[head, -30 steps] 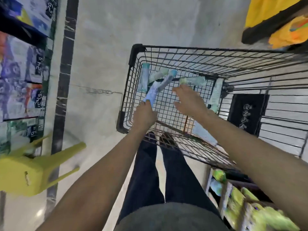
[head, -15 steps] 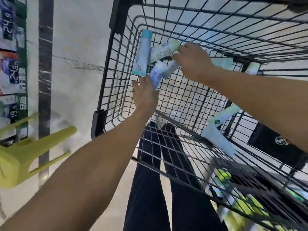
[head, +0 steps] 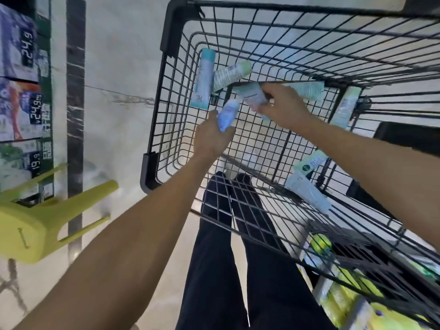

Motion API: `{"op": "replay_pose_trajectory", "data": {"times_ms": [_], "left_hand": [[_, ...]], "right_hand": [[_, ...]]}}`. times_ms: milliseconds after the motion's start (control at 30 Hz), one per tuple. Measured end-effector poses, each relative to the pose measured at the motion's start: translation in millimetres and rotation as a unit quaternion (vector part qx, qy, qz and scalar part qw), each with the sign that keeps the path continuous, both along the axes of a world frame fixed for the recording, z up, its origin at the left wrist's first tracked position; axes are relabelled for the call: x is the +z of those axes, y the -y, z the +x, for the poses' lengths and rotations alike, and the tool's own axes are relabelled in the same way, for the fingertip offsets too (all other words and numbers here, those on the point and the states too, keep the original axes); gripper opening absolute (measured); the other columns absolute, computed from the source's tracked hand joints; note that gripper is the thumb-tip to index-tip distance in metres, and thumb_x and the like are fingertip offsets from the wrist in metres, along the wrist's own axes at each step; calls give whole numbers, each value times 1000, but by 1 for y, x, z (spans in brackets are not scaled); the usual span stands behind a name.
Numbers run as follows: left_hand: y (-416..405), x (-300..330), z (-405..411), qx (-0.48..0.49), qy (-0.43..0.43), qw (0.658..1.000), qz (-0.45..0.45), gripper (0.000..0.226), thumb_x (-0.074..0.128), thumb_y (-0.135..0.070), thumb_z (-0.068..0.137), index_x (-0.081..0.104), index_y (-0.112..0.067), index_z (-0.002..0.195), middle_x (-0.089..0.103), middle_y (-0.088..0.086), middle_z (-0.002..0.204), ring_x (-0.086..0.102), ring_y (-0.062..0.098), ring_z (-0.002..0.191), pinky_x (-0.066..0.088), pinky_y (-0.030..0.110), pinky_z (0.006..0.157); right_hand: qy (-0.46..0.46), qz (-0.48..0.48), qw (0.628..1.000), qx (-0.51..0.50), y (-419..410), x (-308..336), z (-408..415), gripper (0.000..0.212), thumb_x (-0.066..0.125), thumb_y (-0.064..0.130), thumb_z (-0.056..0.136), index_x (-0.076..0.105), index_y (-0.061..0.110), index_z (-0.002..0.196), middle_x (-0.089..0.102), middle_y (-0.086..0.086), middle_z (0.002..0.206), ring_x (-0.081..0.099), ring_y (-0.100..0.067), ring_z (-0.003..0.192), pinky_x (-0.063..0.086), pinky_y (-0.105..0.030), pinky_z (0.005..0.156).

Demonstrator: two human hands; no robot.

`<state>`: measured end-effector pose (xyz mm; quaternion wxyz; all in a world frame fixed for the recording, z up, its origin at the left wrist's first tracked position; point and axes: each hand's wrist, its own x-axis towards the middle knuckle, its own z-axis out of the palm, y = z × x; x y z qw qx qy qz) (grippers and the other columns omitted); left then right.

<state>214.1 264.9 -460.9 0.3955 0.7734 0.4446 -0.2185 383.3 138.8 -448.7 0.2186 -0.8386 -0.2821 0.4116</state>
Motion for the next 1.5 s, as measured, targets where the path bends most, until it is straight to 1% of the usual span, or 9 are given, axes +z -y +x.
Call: {"op": "replay_pose_trajectory", "data": {"times_ms": [167, 333, 400, 600, 700, 900, 1067, 1267, 1500], "left_hand": [[2, 66, -13, 110, 33, 987, -108, 71, 57, -56, 64, 66, -16, 123, 74, 10, 99, 73, 30, 79, 62, 46, 67], [-1, 160, -16, 112, 104, 980, -128, 24, 69, -21, 93, 75, -7, 111, 73, 6, 98, 67, 8, 71, 54, 17, 57], [-2, 202, -18, 94, 134, 978, -127, 18, 71, -26, 93, 78, -13, 104, 74, 6, 98, 65, 4, 61, 54, 21, 53], [-12, 307, -21, 70, 195, 967, -149, 28, 84, -45, 79, 80, -19, 87, 76, 16, 81, 68, 35, 62, 49, 34, 55], [-17, 342, -19, 40, 214, 958, -186, 24, 86, -27, 81, 77, -6, 88, 72, 22, 76, 62, 25, 58, 47, 30, 51], [-27, 388, -20, -25, 250, 937, -244, 37, 86, -18, 81, 70, 12, 97, 67, 14, 73, 59, 18, 55, 46, 26, 49], [-25, 411, -25, -61, 287, 916, -274, 56, 92, -39, 67, 72, 7, 92, 65, 13, 78, 54, 22, 70, 43, 29, 55], [11, 442, -38, -107, 304, 887, -330, 14, 82, -18, 85, 72, -9, 84, 71, -1, 70, 61, 17, 67, 46, 28, 60], [82, 460, -61, -166, 289, 851, -405, 12, 76, -16, 90, 74, -10, 100, 77, 5, 90, 73, 24, 89, 60, 39, 81]], "right_hand": [[-238, 96, 912, -320, 34, 62, -28, 23, 73, 12, 93, 69, 22, 114, 72, 2, 106, 67, -17, 97, 56, -39, 89], [-359, 167, 807, -437, 58, 136, -52, 26, 71, 16, 88, 69, 20, 113, 69, -1, 105, 63, -31, 103, 50, -61, 105], [-368, 195, 794, -442, 64, 173, -59, 37, 76, 20, 85, 67, 15, 121, 70, -1, 107, 64, -26, 99, 55, -57, 100], [-320, 260, 794, -448, 79, 273, -82, 57, 79, 5, 85, 50, 9, 134, 66, -16, 110, 66, -23, 77, 57, -41, 70], [-299, 298, 785, -454, 85, 311, -95, 53, 79, 4, 85, 45, 22, 122, 65, -26, 115, 68, -22, 71, 55, -38, 61], [-251, 391, 733, -497, 96, 368, -136, 50, 74, 17, 88, 56, 5, 132, 60, -17, 109, 63, -24, 82, 56, -40, 73], [-213, 456, 668, -548, 104, 398, -187, 46, 54, 21, 97, 51, 6, 141, 69, -16, 97, 66, -22, 75, 54, -34, 65], [-142, 492, 612, -602, 121, 424, -250, 40, 61, 27, 91, 57, 12, 128, 71, -23, 106, 63, -24, 73, 48, -33, 62], [-60, 523, 525, -669, 163, 447, -318, 35, 60, 17, 101, 61, 8, 135, 73, -18, 108, 67, -23, 77, 55, -32, 63]]}}
